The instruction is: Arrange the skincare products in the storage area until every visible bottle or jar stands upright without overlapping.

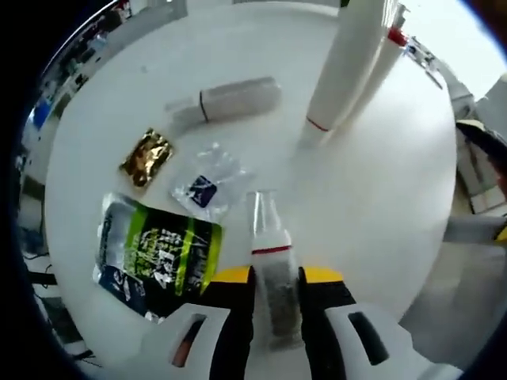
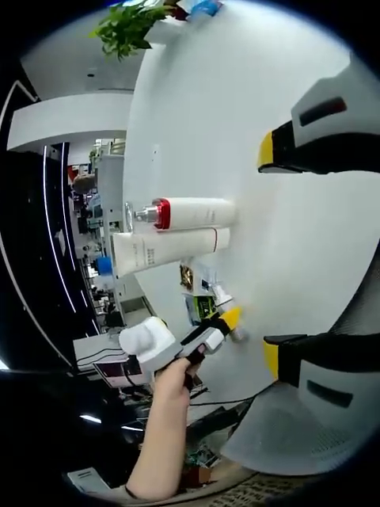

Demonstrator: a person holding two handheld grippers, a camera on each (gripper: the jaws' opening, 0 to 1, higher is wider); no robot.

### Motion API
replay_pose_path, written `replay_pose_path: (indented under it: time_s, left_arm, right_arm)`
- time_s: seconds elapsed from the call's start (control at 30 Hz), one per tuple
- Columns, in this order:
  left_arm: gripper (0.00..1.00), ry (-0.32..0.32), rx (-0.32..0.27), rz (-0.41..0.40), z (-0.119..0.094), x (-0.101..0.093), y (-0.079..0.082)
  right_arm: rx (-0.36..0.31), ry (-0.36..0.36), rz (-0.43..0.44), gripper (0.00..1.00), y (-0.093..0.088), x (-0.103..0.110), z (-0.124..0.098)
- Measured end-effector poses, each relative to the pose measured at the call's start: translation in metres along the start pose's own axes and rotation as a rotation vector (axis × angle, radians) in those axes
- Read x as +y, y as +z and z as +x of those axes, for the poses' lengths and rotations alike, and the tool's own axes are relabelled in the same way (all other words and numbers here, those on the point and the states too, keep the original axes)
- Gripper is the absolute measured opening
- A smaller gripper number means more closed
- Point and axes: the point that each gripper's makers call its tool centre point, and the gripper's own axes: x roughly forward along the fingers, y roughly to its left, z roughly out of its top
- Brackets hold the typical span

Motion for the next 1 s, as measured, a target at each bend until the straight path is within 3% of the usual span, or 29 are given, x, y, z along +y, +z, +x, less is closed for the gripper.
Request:
replay_pose_path:
  time_s: [0.37, 0.6, 0.67, 0.77, 1.0]
  left_arm:
    - [0.17, -0.006, -0.056, -0.058, -0.002, -0.001, -0.002]
    - [0.17, -0.115, -0.157, -0.181, -0.02, -0.015, 0.008]
    - [0.17, -0.177, -0.225, -0.212, -0.03, -0.023, 0.018]
    - [0.17, -0.256, -0.318, -0.219, -0.047, -0.037, 0.033]
    - [0.17, -0.392, -0.427, -0.213, -0.075, -0.065, 0.05]
  right_arm:
    - [-0.001, 0.005, -0.019, 0.83, 0.001, 0.002, 0.0]
    - [-0.006, 0.032, -0.004, 0.81, 0.002, 0.006, 0.0]
    - [-0.016, 0.053, 0.018, 0.81, 0.004, 0.007, 0.0]
    - [-0.023, 0.074, 0.03, 0.8, 0.006, 0.011, 0.0]
    - [-0.09, 0.135, 0.12, 0.81, 0.018, 0.016, -0.005]
